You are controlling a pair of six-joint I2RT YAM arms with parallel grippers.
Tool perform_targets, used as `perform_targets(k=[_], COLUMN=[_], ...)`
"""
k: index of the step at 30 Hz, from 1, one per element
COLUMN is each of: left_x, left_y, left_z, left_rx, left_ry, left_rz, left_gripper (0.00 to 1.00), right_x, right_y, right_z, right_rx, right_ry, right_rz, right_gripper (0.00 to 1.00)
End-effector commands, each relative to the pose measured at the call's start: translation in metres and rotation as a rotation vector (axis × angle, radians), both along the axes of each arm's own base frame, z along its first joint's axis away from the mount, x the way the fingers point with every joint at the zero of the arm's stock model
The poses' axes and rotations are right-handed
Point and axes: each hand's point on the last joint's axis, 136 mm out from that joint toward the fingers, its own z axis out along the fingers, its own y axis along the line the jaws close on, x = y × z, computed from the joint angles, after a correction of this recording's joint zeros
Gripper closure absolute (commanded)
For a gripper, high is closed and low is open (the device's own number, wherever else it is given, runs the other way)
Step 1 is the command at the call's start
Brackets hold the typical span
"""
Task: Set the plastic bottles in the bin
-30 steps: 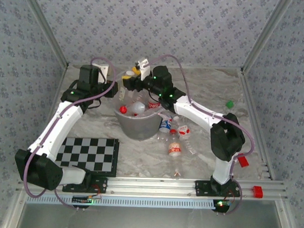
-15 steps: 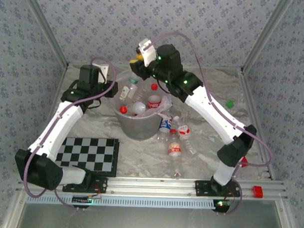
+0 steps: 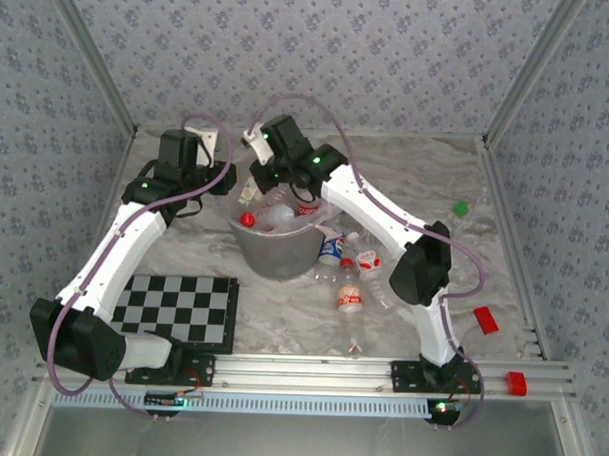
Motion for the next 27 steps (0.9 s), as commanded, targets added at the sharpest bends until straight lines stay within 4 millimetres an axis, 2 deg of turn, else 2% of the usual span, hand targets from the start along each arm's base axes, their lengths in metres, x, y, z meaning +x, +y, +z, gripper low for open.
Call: perform_targets(k=[1, 6, 10, 12, 14, 17, 19, 21, 24, 27], left_x=[-0.007, -0.005, -0.006, -0.006, -0.006, -0.005, -0.005, -0.005, -0.005, -0.005], left_y=[0.0, 0.0, 0.0, 0.001, 0.001, 0.001, 0.001, 0.0, 0.0, 0.001], left_z=[-0.008, -0.011, -0.01, -0.009, -0.008, -0.01, -0.012, -0.013, -0.013, -0.013], left_rx=[0.018, 0.027, 0.028, 0.026, 0.028, 0.033, 0.034, 0.033, 0.032, 0.034], left_ry=[0.03, 0.037, 0.038, 0.033, 0.03, 0.034, 0.04, 0.042, 0.043, 0.042], left_rz=[-0.007, -0.01, -0.012, -0.007, -0.006, -0.006, -0.007, -0.01, -0.008, -0.006], left_gripper=[0.66, 0.66, 0.66, 0.66, 0.66, 0.66, 0.66, 0.66, 0.66, 0.66], right_x=[-0.031, -0.028, -0.029, -0.033, -0.039, -0.048, -0.054, -0.055, -0.058, -0.065], right_y=[-0.003, -0.014, -0.023, -0.029, -0.039, -0.06, -0.08, -0.105, -0.149, -0.195], right_z=[-0.028, -0.009, 0.036, 0.065, 0.092, 0.115, 0.12, 0.119, 0.105, 0.082], right_rx=[0.029, 0.045, 0.108, 0.147, 0.182, 0.204, 0.202, 0.201, 0.217, 0.263], right_ry=[0.151, 0.149, 0.124, 0.091, 0.057, 0.035, 0.036, 0.045, 0.113, 0.229], right_rz=[0.019, -0.016, -0.024, -0.024, -0.028, -0.05, -0.083, -0.141, -0.253, -0.351], right_gripper=[1.0, 1.0, 0.97, 0.92, 0.8, 0.64, 0.54, 0.48, 0.38, 0.33])
